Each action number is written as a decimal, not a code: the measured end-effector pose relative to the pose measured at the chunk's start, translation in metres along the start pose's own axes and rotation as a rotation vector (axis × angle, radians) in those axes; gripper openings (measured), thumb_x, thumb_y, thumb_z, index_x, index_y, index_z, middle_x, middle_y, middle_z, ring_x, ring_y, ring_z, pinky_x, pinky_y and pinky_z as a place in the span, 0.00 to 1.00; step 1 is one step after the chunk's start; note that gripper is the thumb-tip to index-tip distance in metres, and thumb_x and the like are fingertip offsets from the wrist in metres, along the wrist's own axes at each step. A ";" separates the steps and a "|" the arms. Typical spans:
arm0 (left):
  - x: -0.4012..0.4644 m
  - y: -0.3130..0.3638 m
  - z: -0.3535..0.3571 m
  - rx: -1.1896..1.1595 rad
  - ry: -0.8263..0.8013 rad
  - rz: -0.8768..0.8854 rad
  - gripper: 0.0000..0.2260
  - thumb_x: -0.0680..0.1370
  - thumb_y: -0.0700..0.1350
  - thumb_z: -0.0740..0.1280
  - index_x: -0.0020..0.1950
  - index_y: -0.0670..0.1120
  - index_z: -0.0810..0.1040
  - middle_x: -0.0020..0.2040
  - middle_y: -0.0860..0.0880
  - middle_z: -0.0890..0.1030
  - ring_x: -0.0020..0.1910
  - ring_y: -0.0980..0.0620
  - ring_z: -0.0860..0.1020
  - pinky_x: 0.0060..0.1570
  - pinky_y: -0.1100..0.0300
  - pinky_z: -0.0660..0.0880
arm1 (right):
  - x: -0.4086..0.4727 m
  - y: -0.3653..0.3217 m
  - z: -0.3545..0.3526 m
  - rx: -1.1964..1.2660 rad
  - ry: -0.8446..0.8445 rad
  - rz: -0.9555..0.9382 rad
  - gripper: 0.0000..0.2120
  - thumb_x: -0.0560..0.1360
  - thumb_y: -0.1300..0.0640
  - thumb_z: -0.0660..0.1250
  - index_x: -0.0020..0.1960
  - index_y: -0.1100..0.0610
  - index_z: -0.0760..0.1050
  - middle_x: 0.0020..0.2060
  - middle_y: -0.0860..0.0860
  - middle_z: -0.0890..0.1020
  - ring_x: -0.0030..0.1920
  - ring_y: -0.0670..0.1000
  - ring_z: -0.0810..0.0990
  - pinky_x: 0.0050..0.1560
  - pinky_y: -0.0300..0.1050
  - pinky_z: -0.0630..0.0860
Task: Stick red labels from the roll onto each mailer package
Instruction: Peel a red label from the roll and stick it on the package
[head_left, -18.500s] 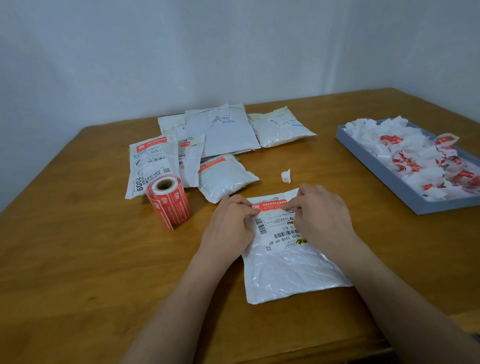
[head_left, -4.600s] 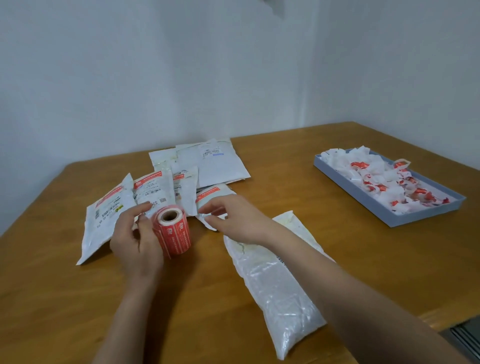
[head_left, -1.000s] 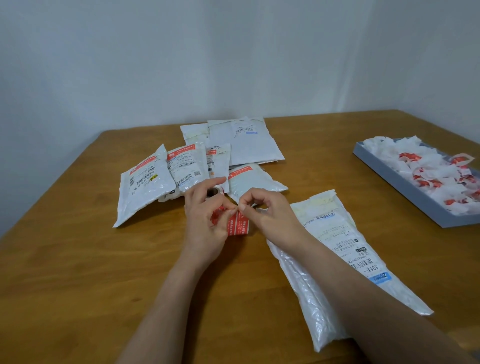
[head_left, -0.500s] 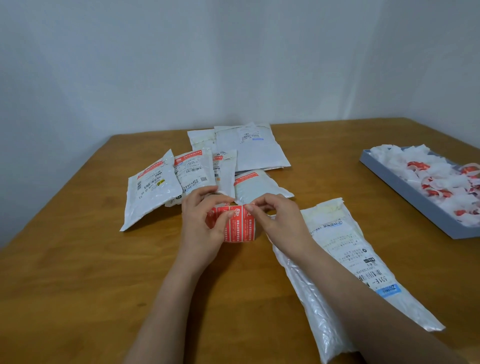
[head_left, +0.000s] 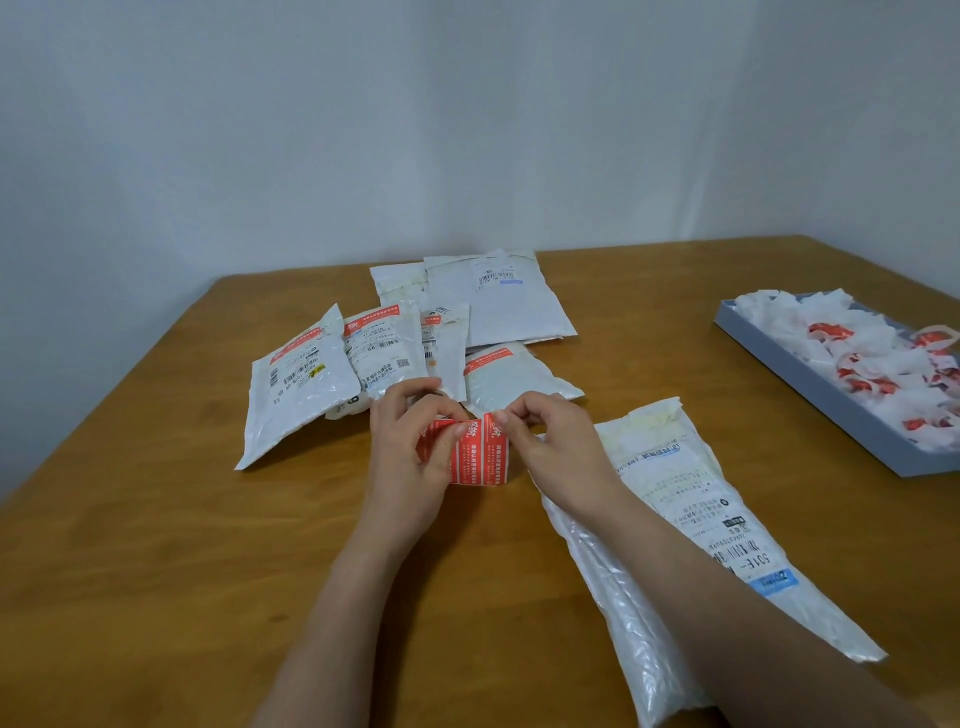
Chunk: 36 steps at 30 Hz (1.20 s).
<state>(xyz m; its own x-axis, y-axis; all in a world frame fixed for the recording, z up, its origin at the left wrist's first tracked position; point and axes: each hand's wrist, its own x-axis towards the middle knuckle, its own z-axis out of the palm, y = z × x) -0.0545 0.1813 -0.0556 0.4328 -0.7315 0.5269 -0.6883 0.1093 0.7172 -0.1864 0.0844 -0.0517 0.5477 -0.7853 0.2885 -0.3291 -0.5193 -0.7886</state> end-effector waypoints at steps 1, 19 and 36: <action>0.000 0.000 0.000 0.000 -0.003 -0.004 0.15 0.76 0.43 0.69 0.46 0.64 0.71 0.59 0.56 0.68 0.62 0.69 0.63 0.54 0.74 0.63 | 0.000 0.000 0.000 -0.008 0.003 0.004 0.11 0.78 0.48 0.64 0.42 0.53 0.76 0.42 0.50 0.81 0.48 0.46 0.76 0.47 0.38 0.73; 0.000 0.000 0.002 -0.024 -0.015 -0.002 0.15 0.76 0.41 0.69 0.45 0.63 0.72 0.59 0.56 0.68 0.62 0.66 0.64 0.54 0.72 0.66 | 0.002 0.002 0.002 0.009 0.048 0.023 0.11 0.77 0.48 0.65 0.43 0.54 0.76 0.43 0.50 0.82 0.43 0.44 0.78 0.41 0.25 0.71; -0.002 0.002 0.004 -0.349 -0.006 -0.299 0.28 0.74 0.42 0.72 0.71 0.57 0.67 0.63 0.57 0.73 0.61 0.62 0.74 0.55 0.65 0.77 | 0.000 0.003 0.001 0.012 -0.036 0.005 0.11 0.77 0.49 0.65 0.42 0.56 0.77 0.38 0.47 0.81 0.40 0.44 0.79 0.40 0.33 0.75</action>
<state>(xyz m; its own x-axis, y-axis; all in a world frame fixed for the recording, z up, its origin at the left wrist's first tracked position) -0.0590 0.1802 -0.0569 0.5789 -0.7689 0.2715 -0.2960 0.1121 0.9486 -0.1870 0.0834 -0.0544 0.5737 -0.7752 0.2645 -0.3227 -0.5108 -0.7968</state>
